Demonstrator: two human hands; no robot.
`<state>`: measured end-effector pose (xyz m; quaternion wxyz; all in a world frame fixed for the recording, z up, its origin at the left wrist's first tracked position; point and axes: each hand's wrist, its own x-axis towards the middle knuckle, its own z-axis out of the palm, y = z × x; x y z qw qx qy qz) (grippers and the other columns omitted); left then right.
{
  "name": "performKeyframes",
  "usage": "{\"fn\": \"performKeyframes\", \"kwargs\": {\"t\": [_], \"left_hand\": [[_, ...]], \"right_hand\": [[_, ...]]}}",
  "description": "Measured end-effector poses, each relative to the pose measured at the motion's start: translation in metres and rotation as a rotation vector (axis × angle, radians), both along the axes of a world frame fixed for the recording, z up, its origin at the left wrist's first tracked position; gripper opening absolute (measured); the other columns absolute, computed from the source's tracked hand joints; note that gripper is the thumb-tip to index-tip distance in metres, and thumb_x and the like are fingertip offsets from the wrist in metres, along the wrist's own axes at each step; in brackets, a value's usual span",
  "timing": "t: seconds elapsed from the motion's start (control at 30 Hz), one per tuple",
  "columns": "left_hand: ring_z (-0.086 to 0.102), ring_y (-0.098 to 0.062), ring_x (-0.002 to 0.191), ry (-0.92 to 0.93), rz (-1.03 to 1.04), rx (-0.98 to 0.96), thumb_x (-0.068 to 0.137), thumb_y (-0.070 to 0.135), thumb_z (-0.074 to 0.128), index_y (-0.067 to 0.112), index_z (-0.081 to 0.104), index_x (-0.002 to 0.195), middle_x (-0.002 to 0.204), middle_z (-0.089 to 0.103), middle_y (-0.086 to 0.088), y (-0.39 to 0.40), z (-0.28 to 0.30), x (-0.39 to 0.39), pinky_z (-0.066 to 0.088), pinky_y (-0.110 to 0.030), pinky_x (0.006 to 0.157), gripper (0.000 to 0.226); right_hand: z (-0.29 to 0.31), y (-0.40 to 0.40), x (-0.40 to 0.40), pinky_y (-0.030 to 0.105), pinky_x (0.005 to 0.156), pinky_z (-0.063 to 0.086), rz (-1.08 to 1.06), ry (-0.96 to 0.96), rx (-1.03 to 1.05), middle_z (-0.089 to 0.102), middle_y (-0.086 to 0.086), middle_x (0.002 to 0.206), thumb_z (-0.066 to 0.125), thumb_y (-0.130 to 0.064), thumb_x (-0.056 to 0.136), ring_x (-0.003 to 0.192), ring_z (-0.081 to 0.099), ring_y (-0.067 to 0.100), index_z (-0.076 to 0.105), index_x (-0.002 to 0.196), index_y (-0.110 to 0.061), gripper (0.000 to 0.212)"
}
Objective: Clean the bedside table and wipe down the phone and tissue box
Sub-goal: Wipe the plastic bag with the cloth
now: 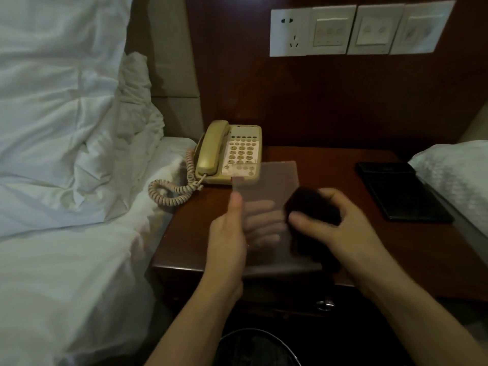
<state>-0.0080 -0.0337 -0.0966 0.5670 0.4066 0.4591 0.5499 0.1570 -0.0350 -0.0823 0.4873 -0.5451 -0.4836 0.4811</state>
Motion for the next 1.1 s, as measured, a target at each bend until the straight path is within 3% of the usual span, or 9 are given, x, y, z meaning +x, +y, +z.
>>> {"fn": "performKeyframes", "kwargs": {"t": [0.13, 0.33, 0.53, 0.7, 0.77, 0.9, 0.97, 1.03, 1.1], "left_hand": [[0.077, -0.025, 0.081, 0.062, 0.0, 0.018, 0.106, 0.049, 0.028, 0.006, 0.075, 0.101, 0.088, 0.079, -0.013, 0.002, 0.001, -0.008, 0.063, -0.026, 0.067, 0.063], [0.076, -0.025, 0.076, 0.113, -0.185, -0.01, 0.107, 0.047, 0.027, 0.009, 0.075, 0.098, 0.087, 0.079, -0.014, -0.007, -0.008, 0.011, 0.06, -0.027, 0.065, 0.061], [0.077, -0.023, 0.075, 0.074, 0.033, 0.015, 0.106, 0.048, 0.029, 0.005, 0.075, 0.103, 0.087, 0.079, -0.014, 0.008, -0.008, -0.002, 0.06, -0.024, 0.06, 0.063], [0.077, -0.026, 0.077, 0.133, -0.099, 0.044, 0.105, 0.048, 0.028, 0.005, 0.074, 0.102, 0.086, 0.078, -0.015, 0.007, -0.007, 0.005, 0.062, -0.026, 0.063, 0.063], [0.076, -0.023, 0.072, 0.129, -0.151, 0.027, 0.104, 0.049, 0.029, 0.008, 0.075, 0.097, 0.085, 0.078, -0.015, 0.007, -0.012, 0.009, 0.061, -0.026, 0.062, 0.062], [0.075, -0.021, 0.082, -0.015, -0.294, -0.125, 0.103, 0.058, 0.02, 0.018, 0.078, 0.106, 0.095, 0.078, -0.014, 0.01, -0.018, 0.005, 0.06, -0.027, 0.073, 0.071], [0.074, -0.02, 0.086, -0.049, -0.324, -0.154, 0.1, 0.063, 0.017, 0.025, 0.078, 0.112, 0.099, 0.077, -0.012, 0.011, -0.016, 0.006, 0.06, -0.028, 0.075, 0.072], [0.074, -0.018, 0.094, -0.033, -0.293, -0.149, 0.092, 0.07, 0.02, 0.03, 0.071, 0.123, 0.106, 0.077, -0.007, 0.012, -0.016, 0.009, 0.058, -0.029, 0.079, 0.071], [0.073, -0.018, 0.104, -0.045, -0.252, -0.154, 0.088, 0.071, 0.027, 0.035, 0.069, 0.125, 0.114, 0.076, -0.002, 0.01, -0.019, 0.011, 0.057, -0.035, 0.088, 0.067]], "right_hand": [[-0.004, -0.014, -0.007, 0.02, 0.057, 0.056, 0.084, -0.063, -0.019, 0.068, 0.0, 0.096, 0.085, -0.019, 0.073, 0.075, 0.071, 0.01, 0.06, 0.1, -0.021, 0.037], [0.01, 0.019, 0.01, 0.035, 0.082, 0.057, -0.306, 0.024, 0.093, 0.062, -0.01, 0.104, 0.083, -0.03, 0.074, 0.098, 0.063, 0.013, 0.056, 0.107, -0.034, 0.042], [-0.011, -0.015, -0.005, 0.019, 0.059, 0.056, 0.06, -0.142, -0.01, 0.066, -0.001, 0.098, 0.084, -0.021, 0.075, 0.078, 0.068, 0.008, 0.057, 0.104, -0.022, 0.04], [-0.005, 0.0, 0.004, 0.031, 0.072, 0.06, -0.191, -0.092, 0.124, 0.063, -0.009, 0.101, 0.083, -0.028, 0.075, 0.09, 0.065, 0.011, 0.058, 0.105, -0.029, 0.039], [-0.004, 0.006, 0.008, 0.028, 0.075, 0.056, -0.262, -0.056, 0.145, 0.06, -0.012, 0.103, 0.082, -0.029, 0.076, 0.094, 0.062, 0.008, 0.056, 0.11, -0.03, 0.043], [-0.009, 0.009, 0.009, 0.02, 0.074, 0.05, -0.266, -0.012, 0.161, 0.058, -0.015, 0.102, 0.082, -0.027, 0.077, 0.095, 0.059, 0.004, 0.054, 0.103, -0.037, 0.04], [-0.009, 0.007, 0.007, 0.017, 0.076, 0.046, -0.282, -0.203, 0.273, 0.055, -0.019, 0.104, 0.08, -0.03, 0.08, 0.097, 0.056, 0.0, 0.05, 0.1, -0.039, 0.037], [-0.01, 0.004, 0.004, 0.022, 0.086, 0.043, -0.283, -0.586, 0.416, 0.05, -0.015, 0.117, 0.073, -0.035, 0.084, 0.109, 0.05, 0.004, 0.049, 0.113, -0.035, 0.037], [-0.011, -0.001, -0.004, 0.024, 0.089, 0.037, -0.221, -0.839, 0.506, 0.04, -0.01, 0.13, 0.063, -0.044, 0.086, 0.118, 0.037, 0.005, 0.048, 0.124, -0.032, 0.043]]}}
